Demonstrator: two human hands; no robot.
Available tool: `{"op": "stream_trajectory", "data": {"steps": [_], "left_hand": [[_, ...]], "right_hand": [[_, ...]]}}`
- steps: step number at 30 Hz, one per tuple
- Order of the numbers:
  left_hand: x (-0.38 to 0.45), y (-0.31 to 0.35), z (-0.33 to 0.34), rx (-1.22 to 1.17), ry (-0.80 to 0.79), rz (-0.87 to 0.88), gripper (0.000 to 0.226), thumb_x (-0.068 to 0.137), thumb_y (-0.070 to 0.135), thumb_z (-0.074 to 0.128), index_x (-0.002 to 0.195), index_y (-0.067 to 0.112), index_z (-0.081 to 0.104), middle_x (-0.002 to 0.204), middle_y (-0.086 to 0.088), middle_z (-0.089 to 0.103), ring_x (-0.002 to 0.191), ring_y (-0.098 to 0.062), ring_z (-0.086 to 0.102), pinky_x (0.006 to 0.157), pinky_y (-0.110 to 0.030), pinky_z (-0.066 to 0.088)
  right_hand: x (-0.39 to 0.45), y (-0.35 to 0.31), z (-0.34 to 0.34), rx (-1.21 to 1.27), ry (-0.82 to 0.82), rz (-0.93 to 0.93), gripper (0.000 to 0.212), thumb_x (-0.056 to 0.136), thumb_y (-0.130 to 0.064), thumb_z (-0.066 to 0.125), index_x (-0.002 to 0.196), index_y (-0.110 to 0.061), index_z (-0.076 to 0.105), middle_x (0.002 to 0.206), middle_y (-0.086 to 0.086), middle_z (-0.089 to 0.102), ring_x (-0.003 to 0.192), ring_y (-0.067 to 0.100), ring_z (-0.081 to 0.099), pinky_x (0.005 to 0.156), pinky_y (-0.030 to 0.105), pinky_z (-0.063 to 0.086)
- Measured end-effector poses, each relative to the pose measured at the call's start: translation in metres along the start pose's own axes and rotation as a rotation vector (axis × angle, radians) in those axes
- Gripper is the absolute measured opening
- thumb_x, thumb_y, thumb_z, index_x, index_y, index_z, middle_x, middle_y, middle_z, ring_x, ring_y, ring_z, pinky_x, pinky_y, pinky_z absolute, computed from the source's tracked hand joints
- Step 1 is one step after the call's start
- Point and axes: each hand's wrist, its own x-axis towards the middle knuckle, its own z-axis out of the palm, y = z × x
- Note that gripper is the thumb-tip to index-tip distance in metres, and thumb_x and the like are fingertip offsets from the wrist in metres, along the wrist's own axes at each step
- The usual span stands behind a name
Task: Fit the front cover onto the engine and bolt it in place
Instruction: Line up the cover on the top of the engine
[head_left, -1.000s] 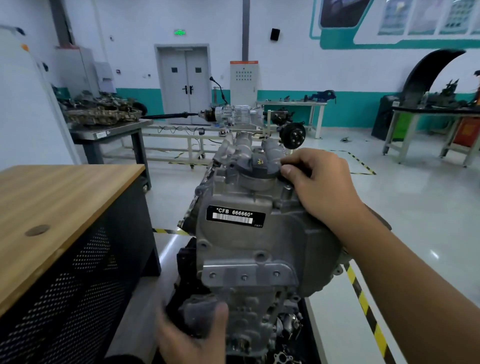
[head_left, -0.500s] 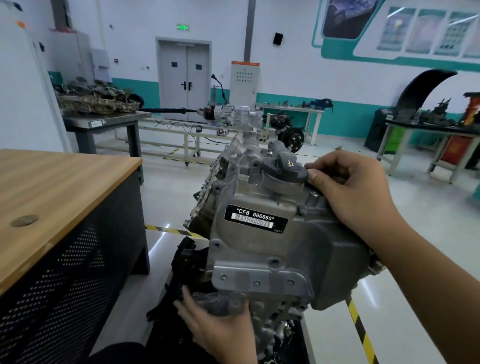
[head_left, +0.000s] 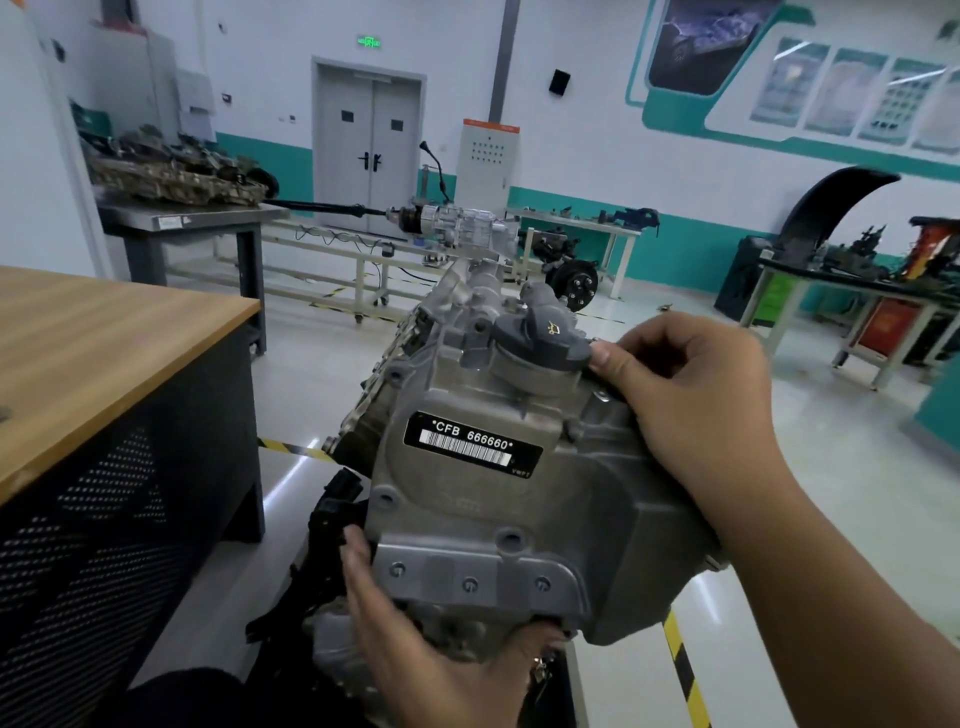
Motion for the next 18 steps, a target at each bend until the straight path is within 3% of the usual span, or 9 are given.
{"op": "stream_trajectory", "data": {"steps": [2, 4, 8, 13, 16, 18], "left_hand": [[-0.001, -0.002, -0.002, 0.048, -0.038, 0.026, 0.147, 0.046, 0.093, 0.069, 0.155, 0.002, 0.029, 0.163, -0.015, 0.029, 0.151, -0.029, 0.031, 0.114, -0.058, 0.035], [-0.003, 0.003, -0.005, 0.048, -0.049, 0.047, 0.145, 0.041, 0.082, 0.078, 0.158, 0.012, 0.027, 0.165, -0.011, 0.028, 0.152, -0.026, 0.029, 0.117, -0.053, 0.034], [0.01, 0.003, -0.009, -0.014, -0.135, 0.157, 0.133, 0.044, 0.077, 0.082, 0.154, 0.019, 0.036, 0.164, -0.016, 0.022, 0.152, -0.031, 0.028, 0.119, -0.033, 0.034], [0.015, -0.008, -0.014, -0.031, -0.198, 0.175, 0.114, 0.047, 0.075, 0.087, 0.143, 0.024, 0.053, 0.163, -0.013, 0.017, 0.152, -0.032, 0.026, 0.113, -0.057, 0.04], [0.018, -0.01, -0.016, -0.021, -0.2, 0.232, 0.099, 0.046, 0.068, 0.09, 0.127, 0.016, 0.068, 0.16, -0.017, 0.023, 0.15, -0.035, 0.03, 0.115, -0.048, 0.042], [0.019, -0.01, -0.017, -0.029, -0.199, 0.222, 0.087, 0.044, 0.066, 0.091, 0.113, 0.014, 0.074, 0.159, -0.018, 0.024, 0.149, -0.034, 0.031, 0.114, -0.045, 0.042]], "right_hand": [[-0.001, -0.003, -0.001, -0.084, 0.003, -0.003, 0.026, 0.081, -0.042, 0.083, 0.068, -0.025, 0.069, 0.066, -0.011, 0.066, 0.072, 0.003, 0.061, 0.059, 0.018, 0.04], [-0.004, -0.01, -0.003, -0.243, -0.053, -0.064, 0.027, 0.087, -0.041, 0.078, 0.068, -0.026, 0.065, 0.073, -0.014, 0.063, 0.073, 0.003, 0.056, 0.058, 0.016, 0.034], [0.004, -0.025, -0.011, -0.378, -0.24, -0.042, 0.028, 0.094, -0.04, 0.069, 0.069, -0.029, 0.065, 0.074, -0.013, 0.064, 0.071, 0.002, 0.055, 0.055, 0.018, 0.035], [-0.002, -0.027, 0.005, -0.343, -0.11, 0.043, 0.028, 0.1, -0.03, 0.064, 0.079, -0.012, 0.07, 0.077, 0.001, 0.065, 0.066, 0.004, 0.049, 0.052, 0.014, 0.028], [-0.01, -0.028, 0.009, -0.349, -0.045, 0.065, 0.025, 0.1, -0.03, 0.064, 0.079, -0.016, 0.065, 0.083, 0.002, 0.064, 0.067, 0.007, 0.048, 0.054, 0.015, 0.027], [-0.01, -0.029, 0.007, -0.331, -0.054, 0.086, 0.025, 0.097, -0.03, 0.068, 0.074, -0.018, 0.067, 0.075, -0.003, 0.065, 0.066, 0.006, 0.053, 0.053, 0.017, 0.033]]}}
